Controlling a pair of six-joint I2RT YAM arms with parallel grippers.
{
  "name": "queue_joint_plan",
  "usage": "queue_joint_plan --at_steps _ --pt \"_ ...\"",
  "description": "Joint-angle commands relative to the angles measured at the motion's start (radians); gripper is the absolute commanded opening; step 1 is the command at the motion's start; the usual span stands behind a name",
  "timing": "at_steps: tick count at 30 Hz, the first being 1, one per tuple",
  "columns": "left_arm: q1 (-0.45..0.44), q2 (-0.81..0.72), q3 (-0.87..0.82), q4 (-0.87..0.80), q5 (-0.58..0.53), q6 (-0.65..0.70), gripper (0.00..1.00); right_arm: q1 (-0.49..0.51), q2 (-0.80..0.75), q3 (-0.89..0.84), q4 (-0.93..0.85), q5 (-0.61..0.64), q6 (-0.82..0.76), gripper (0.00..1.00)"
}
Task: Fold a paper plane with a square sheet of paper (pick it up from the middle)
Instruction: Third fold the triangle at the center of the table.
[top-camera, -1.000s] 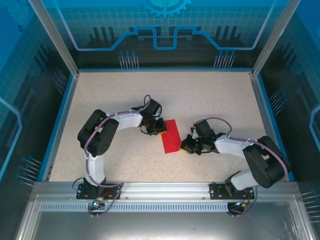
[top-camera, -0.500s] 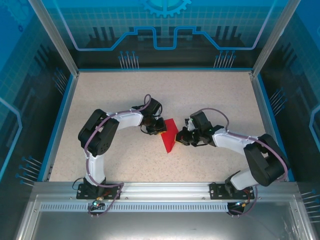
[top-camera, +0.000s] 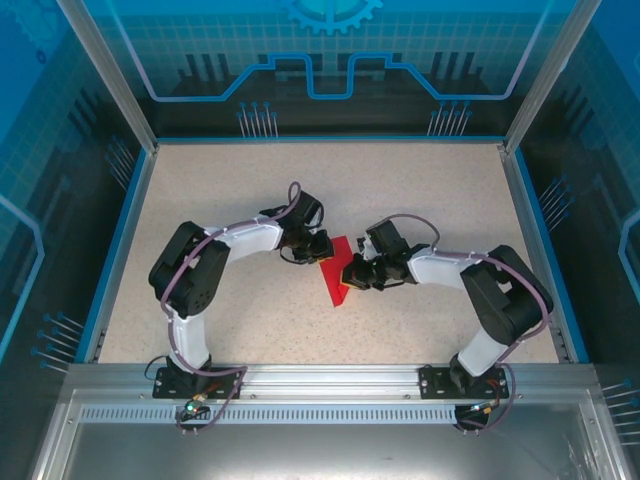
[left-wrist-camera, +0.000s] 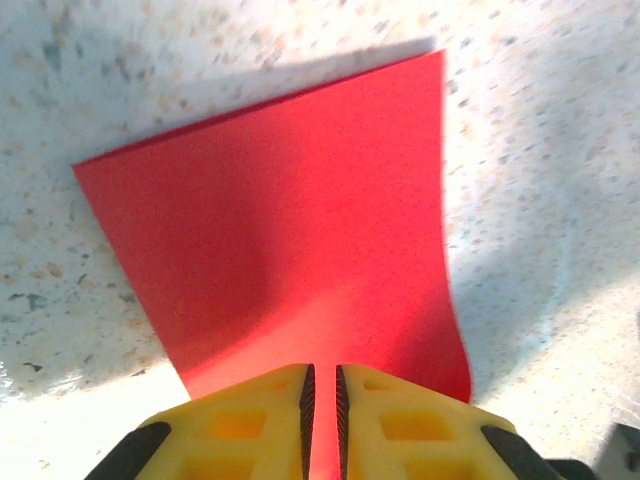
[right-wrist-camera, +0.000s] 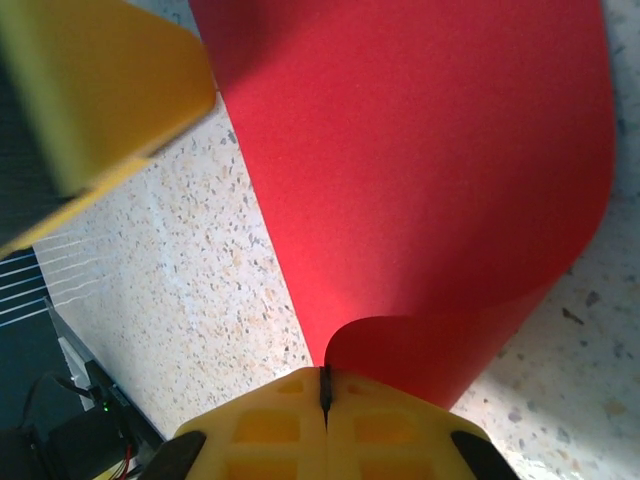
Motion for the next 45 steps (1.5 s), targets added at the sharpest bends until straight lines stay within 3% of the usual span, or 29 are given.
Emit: queue_joint_plan --at_steps 1,14,45 --pt "0.003 -0.018 0.022 -0.016 -0.052 0.017 0.16 0.015 0.028 0.029 0.031 -0.022 -0.018 0.05" --pt "0.005 0.09 0.065 -0.082 -0.082 0.031 0.14 0.02 0.073 0.04 0.076 -0.045 -0.022 0.05" --pt "0.003 0.115 0.046 -0.095 -0.077 0.03 0.13 0.027 0.155 0.081 0.11 -0.067 -0.037 0.05"
